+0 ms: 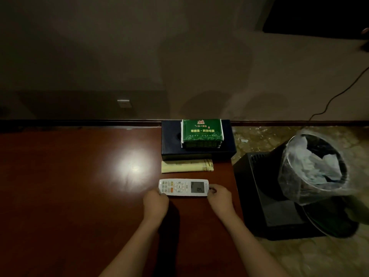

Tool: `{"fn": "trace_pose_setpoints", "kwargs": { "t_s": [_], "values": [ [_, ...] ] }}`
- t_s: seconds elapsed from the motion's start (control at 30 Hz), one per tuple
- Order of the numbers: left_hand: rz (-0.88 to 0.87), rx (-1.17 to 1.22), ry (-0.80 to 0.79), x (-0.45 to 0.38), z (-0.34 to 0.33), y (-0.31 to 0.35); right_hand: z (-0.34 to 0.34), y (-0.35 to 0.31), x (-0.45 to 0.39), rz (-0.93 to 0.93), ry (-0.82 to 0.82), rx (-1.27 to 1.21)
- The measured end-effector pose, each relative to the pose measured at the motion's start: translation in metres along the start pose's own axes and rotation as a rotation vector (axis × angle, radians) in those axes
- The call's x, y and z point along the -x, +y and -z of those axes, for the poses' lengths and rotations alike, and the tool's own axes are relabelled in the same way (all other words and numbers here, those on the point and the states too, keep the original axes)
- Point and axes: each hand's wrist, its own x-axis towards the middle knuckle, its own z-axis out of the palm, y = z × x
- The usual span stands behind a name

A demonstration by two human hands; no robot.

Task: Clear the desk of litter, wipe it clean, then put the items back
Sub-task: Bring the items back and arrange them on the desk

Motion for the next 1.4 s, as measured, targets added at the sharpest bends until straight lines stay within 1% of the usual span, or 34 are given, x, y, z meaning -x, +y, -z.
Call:
{"fn": "trace_pose_setpoints", "kwargs": {
  "t_s": [0.13, 0.27, 0.33, 0.43, 0.53, 0.63, 0.8, 0.93, 1.07, 1.13, 1.2, 1.27, 1.4],
  "values": [
    [-0.035, 0.021, -0.033, -0.014, -0.003, 0.011, 0.01, -0.005, -0.017, 0.006, 0.006, -0.011],
    [-0.085, 0.042, -0.024, -0.022, -0.002, 0.02, 0.012, -0.005, -0.031, 0.005, -0.001, -0.003],
    [-0.112, 0.04, 0.004, -0.03, -0.002, 0.021, 0.014, -0.006, -0.036, -0.011, 0.029, -0.008],
    [-0.088, 0.061, 0.018, -0.038, -0.001, 0.028, 0.016, -0.009, -0.042, -0.037, 0.098, -0.032],
    [-0.048, 0.147, -0.017, -0.036, 0.001, 0.041, 0.016, -0.011, -0.049, -0.015, 0.065, -0.031],
    [-0.029, 0.215, -0.019, -0.035, -0.001, 0.045, 0.012, -0.013, -0.053, 0.002, 0.054, -0.035],
    [-0.035, 0.226, -0.01, -0.034, -0.003, 0.044, 0.009, -0.013, -0.052, -0.019, 0.059, -0.075],
    [-0.046, 0.249, -0.036, -0.033, -0.003, 0.045, 0.008, -0.011, -0.054, 0.019, 0.07, -0.036],
    [-0.047, 0.208, -0.048, -0.036, 0.001, 0.041, 0.009, -0.009, -0.052, 0.036, 0.064, 0.027],
    [-0.061, 0.112, -0.021, -0.033, 0.008, 0.036, 0.012, -0.01, -0.045, 0.088, 0.086, 0.09],
    [-0.05, 0.014, -0.004, -0.023, 0.021, 0.025, 0.011, -0.015, -0.035, 0.233, 0.089, 0.238],
    [-0.026, -0.081, 0.003, -0.008, 0.04, 0.008, 0.004, -0.026, -0.02, 0.364, 0.035, 0.314],
    [-0.071, -0.261, 0.051, 0.031, 0.084, -0.032, -0.028, -0.066, 0.025, 0.574, -0.114, 0.383]
  ]
}}
